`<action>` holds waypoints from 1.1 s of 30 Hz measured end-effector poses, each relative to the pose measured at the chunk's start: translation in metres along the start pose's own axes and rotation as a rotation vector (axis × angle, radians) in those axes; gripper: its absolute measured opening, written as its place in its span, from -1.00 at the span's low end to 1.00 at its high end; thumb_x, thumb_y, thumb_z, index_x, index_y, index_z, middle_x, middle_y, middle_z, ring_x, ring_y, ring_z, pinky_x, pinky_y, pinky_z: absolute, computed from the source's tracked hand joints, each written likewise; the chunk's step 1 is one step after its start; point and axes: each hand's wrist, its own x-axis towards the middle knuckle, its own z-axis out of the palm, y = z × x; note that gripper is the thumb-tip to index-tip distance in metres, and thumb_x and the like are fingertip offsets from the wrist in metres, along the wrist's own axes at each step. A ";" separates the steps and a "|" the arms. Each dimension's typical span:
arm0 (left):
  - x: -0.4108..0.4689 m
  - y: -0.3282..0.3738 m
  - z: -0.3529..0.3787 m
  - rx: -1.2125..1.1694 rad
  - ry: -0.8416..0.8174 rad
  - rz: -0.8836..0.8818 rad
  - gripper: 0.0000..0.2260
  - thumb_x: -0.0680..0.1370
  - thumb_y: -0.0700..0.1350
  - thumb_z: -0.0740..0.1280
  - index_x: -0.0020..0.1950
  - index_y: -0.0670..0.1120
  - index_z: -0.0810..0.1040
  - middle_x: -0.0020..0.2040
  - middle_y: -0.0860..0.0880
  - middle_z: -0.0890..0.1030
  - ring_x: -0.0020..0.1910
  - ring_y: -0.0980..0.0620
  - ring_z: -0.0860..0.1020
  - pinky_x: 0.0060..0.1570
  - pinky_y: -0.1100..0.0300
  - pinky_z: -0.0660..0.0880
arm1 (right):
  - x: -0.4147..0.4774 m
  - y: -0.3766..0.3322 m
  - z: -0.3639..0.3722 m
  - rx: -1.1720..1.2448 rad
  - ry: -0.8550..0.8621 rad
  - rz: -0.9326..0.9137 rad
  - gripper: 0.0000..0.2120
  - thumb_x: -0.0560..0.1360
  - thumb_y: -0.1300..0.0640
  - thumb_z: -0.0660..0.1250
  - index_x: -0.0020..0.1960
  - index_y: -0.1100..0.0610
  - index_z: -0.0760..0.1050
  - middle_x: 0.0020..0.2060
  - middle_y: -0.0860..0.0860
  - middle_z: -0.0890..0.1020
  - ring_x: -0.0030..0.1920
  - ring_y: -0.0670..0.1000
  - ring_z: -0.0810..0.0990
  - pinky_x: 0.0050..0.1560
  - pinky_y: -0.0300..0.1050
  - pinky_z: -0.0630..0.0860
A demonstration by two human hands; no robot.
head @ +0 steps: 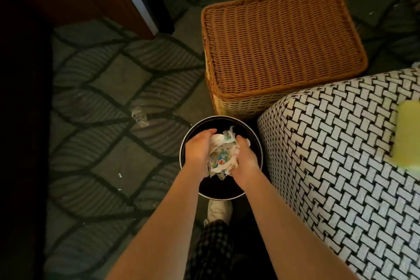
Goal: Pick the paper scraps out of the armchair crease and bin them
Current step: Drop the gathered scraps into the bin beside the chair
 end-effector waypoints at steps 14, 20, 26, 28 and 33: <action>-0.029 0.000 0.017 0.138 -0.058 0.277 -0.70 0.57 -0.37 0.08 0.16 -0.27 0.56 0.08 -0.15 0.60 -0.09 0.08 0.53 -0.17 0.38 0.45 | -0.033 -0.023 -0.017 -0.055 -0.042 0.037 -0.57 0.61 -0.01 0.07 0.39 0.20 0.28 0.37 0.15 0.36 0.38 0.14 0.33 0.33 0.05 0.27; -0.093 0.025 0.058 -0.045 -0.135 0.390 -0.65 0.57 -0.35 0.10 -0.16 -0.01 0.58 -0.14 0.03 0.62 -0.08 0.08 0.56 -0.03 0.18 0.49 | -0.086 -0.053 -0.034 -0.132 -0.114 -0.233 -0.79 0.58 0.18 0.11 0.00 0.10 0.52 0.04 0.10 0.61 0.08 0.06 0.57 0.22 -0.02 0.47; -0.168 0.048 0.116 0.131 -0.345 0.538 -0.62 0.56 -0.39 0.06 -0.16 -0.02 0.55 -0.14 0.03 0.60 -0.13 0.12 0.57 -0.13 0.27 0.50 | -0.144 -0.102 -0.086 -0.235 0.017 -0.530 -0.77 0.55 0.28 0.11 -0.09 0.05 0.50 -0.18 0.02 0.66 -0.16 -0.04 0.64 -0.12 -0.22 0.57; -0.191 0.051 0.138 0.155 -0.385 0.552 -0.63 0.56 -0.39 0.07 -0.15 -0.01 0.56 -0.14 0.03 0.61 -0.13 0.13 0.56 -0.04 0.22 0.50 | -0.160 -0.122 -0.111 -0.160 0.022 -0.538 -0.76 0.56 0.28 0.09 -0.10 0.09 0.51 -0.18 0.04 0.65 -0.15 -0.03 0.63 -0.14 -0.24 0.55; -0.232 0.041 0.188 0.219 -0.486 0.572 -0.66 0.59 -0.34 0.08 -0.12 0.00 0.55 -0.11 0.03 0.61 -0.08 0.09 0.55 0.05 0.14 0.49 | -0.185 -0.154 -0.173 0.029 0.032 -0.504 -0.80 0.56 0.29 0.13 -0.06 0.13 0.52 -0.15 0.08 0.66 -0.11 0.02 0.63 -0.09 -0.18 0.55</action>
